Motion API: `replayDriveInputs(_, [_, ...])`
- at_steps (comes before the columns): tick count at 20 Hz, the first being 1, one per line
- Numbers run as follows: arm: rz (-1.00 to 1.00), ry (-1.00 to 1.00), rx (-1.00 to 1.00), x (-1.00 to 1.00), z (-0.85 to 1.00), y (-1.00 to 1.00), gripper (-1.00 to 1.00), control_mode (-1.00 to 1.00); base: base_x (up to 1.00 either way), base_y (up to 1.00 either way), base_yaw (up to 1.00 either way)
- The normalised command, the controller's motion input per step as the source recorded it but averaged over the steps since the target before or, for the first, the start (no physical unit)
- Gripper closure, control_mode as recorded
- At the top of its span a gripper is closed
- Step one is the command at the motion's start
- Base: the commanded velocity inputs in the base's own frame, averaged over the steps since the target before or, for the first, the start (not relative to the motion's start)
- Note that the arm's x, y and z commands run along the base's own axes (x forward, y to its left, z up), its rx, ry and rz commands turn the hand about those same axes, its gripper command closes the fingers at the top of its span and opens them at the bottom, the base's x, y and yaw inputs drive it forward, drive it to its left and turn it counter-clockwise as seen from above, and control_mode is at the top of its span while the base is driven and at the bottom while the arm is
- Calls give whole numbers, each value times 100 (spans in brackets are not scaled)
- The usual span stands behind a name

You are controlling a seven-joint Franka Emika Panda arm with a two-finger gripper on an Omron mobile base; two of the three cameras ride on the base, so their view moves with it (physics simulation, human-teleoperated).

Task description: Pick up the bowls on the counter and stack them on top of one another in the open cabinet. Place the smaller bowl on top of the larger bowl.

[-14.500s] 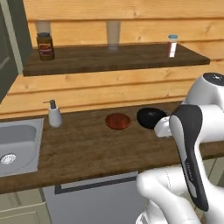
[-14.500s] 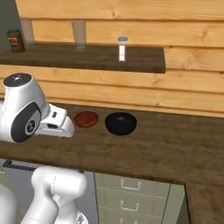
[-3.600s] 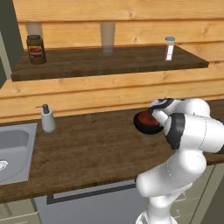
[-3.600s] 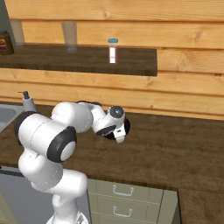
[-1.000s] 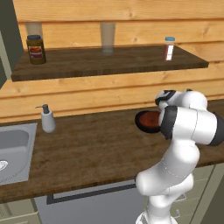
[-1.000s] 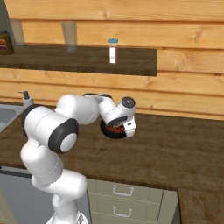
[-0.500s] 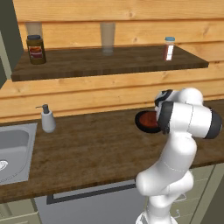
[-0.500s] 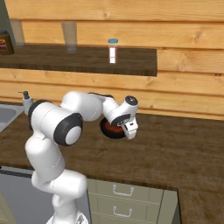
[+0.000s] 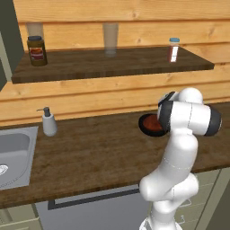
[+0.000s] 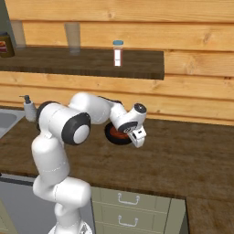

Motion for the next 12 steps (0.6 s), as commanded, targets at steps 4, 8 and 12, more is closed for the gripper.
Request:
replayDriveInputs(4, [2,0,0,30,-37,0,-100,-100,0,0,0])
replayDriveInputs(8, [2,0,0,21,-32,0,-100,-100,0,0,0])
replayDriveInputs(12, [0,4,0,32,-31,7,100,-100,0,0,0])
